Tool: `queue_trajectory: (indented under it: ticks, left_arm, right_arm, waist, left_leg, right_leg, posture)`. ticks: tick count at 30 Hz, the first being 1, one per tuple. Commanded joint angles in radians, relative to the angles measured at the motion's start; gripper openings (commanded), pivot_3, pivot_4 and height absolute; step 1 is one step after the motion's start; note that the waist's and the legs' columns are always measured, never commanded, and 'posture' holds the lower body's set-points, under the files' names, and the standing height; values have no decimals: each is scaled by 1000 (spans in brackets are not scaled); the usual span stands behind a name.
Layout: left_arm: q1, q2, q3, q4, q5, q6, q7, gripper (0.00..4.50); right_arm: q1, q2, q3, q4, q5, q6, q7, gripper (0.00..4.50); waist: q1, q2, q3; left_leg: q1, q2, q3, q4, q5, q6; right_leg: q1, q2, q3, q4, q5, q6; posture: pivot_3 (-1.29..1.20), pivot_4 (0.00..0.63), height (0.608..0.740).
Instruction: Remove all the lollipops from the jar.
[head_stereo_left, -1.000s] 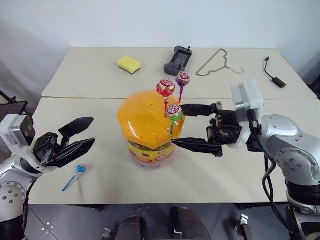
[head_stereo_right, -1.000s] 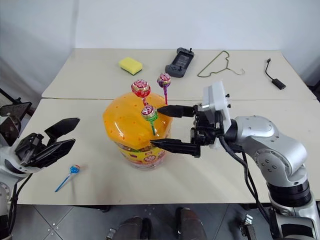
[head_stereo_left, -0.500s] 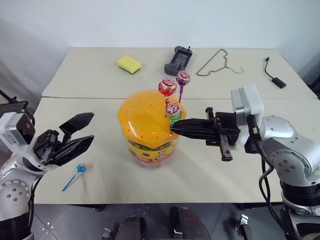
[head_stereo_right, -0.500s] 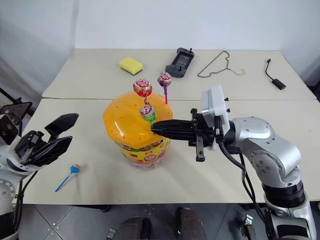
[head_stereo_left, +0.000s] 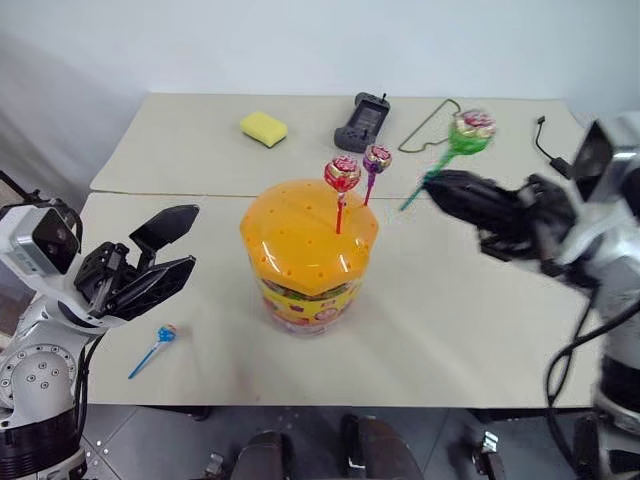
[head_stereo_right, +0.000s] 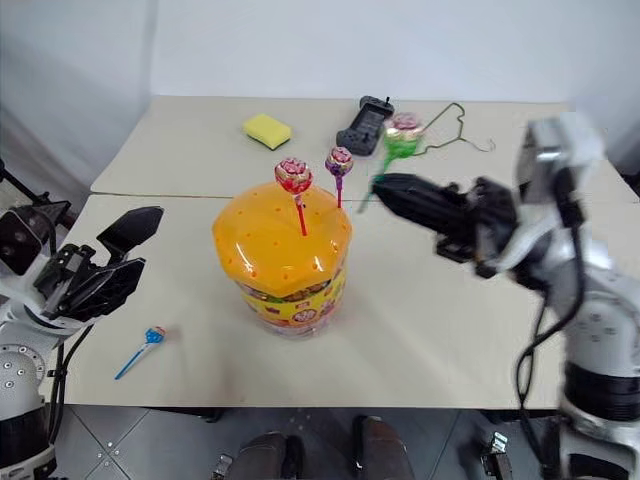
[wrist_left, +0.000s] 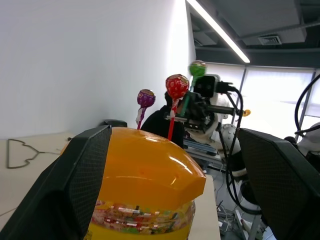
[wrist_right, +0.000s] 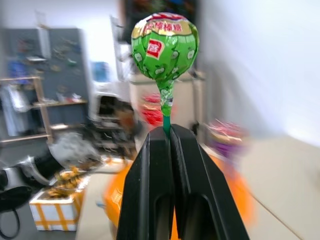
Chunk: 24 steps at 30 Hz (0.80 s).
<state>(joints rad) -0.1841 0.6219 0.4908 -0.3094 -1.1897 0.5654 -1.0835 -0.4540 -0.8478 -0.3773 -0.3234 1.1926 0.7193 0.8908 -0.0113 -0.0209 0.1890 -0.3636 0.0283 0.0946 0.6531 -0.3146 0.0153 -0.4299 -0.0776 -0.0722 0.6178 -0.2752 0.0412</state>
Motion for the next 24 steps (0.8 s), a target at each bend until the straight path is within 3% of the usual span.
queue_trajectory:
  ticks: [1,4,7,11,12,14,20,24]
  left_arm:
    - [20,60,-13,-61,66,-27,-51,4251]
    - [38,100,-31,-74,114,-44,-91,4251]
    - [65,157,-59,-81,223,-105,-160,4251]
    - [81,166,-50,-103,196,-94,-159,4251]
    - [78,162,-43,-99,192,-94,-148,4251]
    - [74,154,-31,-101,184,-97,-130,4251]
    - [58,95,37,-91,62,-70,6,4251]
    - [59,42,63,-51,32,-73,73,4251]
  right_arm:
    - [119,-174,-55,166,-172,4,122,33]
    - [221,-278,10,275,-359,-45,147,33]
    - [276,-374,224,430,-711,-209,94,33]
    - [217,-316,321,599,-861,-343,92,33]
    - [223,-329,362,612,-877,-334,166,225]
    - [180,-283,364,708,-945,-540,153,698]
    - [120,-188,206,657,-694,-503,382,2707]
    - [82,-99,135,455,-521,-427,419,2707]
  waist:
    - [8,0,0]
    - [10,0,0]
    - [6,0,0]
    - [5,1,0]
    - [5,2,0]
    - [6,3,1]
    - [8,3,1]
    - [7,3,1]
  left_leg:
    - [-1,0,0,0,0,0]
    - [-2,0,1,0,0,1]
    - [-3,0,2,2,0,1]
    - [-4,1,2,5,0,1]
    - [-5,1,2,6,0,1]
    - [-4,1,2,7,0,0]
    - [-5,2,1,9,0,-1]
    - [-4,3,1,9,0,-1]
  right_leg:
    - [0,0,0,-1,0,0]
    - [-1,1,-1,-2,0,0]
    - [-2,2,0,-1,0,0]
    - [-3,3,0,0,0,0]
    - [-3,4,1,1,0,0]
    - [-3,4,1,2,0,0]
    - [-3,5,1,3,1,2]
    - [-2,4,1,4,1,2]
  posture:
    - [0,150,740]
    - [0,150,740]
    - [0,150,740]
    - [0,150,740]
    - [0,150,740]
    - [0,150,740]
    - [0,150,740]
    - [0,150,740]
